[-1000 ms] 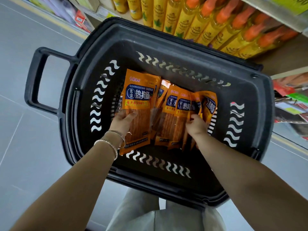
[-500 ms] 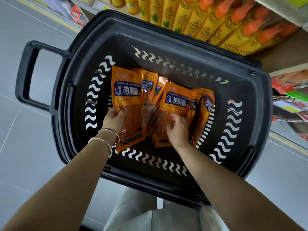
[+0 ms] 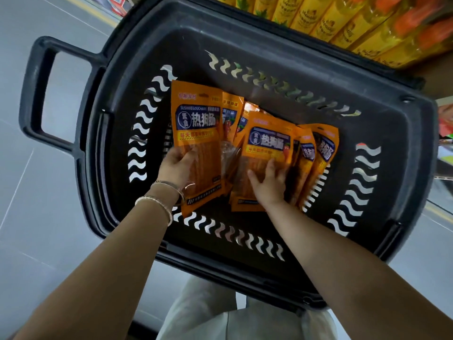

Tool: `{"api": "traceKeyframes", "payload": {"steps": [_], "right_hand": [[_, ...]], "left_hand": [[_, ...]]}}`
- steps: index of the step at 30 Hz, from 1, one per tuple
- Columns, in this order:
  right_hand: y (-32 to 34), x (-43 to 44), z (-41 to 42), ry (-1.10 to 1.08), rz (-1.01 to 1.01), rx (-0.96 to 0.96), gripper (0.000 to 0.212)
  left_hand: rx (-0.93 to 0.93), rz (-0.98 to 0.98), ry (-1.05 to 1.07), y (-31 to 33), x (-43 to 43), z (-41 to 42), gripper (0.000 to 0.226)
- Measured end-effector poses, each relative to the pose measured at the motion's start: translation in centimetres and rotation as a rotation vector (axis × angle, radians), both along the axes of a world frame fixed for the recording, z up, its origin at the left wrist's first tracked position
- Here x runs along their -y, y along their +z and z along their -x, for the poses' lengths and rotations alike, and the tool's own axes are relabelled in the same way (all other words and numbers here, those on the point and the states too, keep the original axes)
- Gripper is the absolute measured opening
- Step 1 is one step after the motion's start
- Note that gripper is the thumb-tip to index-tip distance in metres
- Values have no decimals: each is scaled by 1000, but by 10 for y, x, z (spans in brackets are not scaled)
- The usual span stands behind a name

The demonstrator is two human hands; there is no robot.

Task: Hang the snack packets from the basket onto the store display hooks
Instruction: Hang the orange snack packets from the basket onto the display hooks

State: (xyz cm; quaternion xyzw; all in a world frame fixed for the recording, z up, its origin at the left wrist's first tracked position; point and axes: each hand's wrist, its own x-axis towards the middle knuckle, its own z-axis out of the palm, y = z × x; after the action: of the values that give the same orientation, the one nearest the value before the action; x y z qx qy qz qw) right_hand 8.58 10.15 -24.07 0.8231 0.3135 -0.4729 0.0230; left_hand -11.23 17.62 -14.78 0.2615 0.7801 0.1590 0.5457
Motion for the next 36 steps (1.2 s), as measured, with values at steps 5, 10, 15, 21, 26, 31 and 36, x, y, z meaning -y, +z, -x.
{"api": "traceKeyframes", "payload": {"steps": [5,10,15,21,26,31,36], "right_hand": [[9,-18,20,75,-200,81,44],[12,-35,8,-190,-53,103,105],[31,-37,-5,-398,-218,-34,60],[98,-12,-21,-391,-301,-279,23],[177,22,-44,-257,-516,-120,37],[247,53,-97,-319,-718,-8,40],[311,93,-169,-469,-1035,5,29]], "left_hand": [[-60,-59,10,11,-9,9,5],[-64,-32,-43,13,-9,12,5],[-47,-2,-78,29,2,3,9],[-31,-30,-168,80,9,-13,20],[22,-182,-237,136,16,-29,25],[-35,-343,-401,183,27,-73,30],[131,-506,-412,235,52,-165,24]]}}
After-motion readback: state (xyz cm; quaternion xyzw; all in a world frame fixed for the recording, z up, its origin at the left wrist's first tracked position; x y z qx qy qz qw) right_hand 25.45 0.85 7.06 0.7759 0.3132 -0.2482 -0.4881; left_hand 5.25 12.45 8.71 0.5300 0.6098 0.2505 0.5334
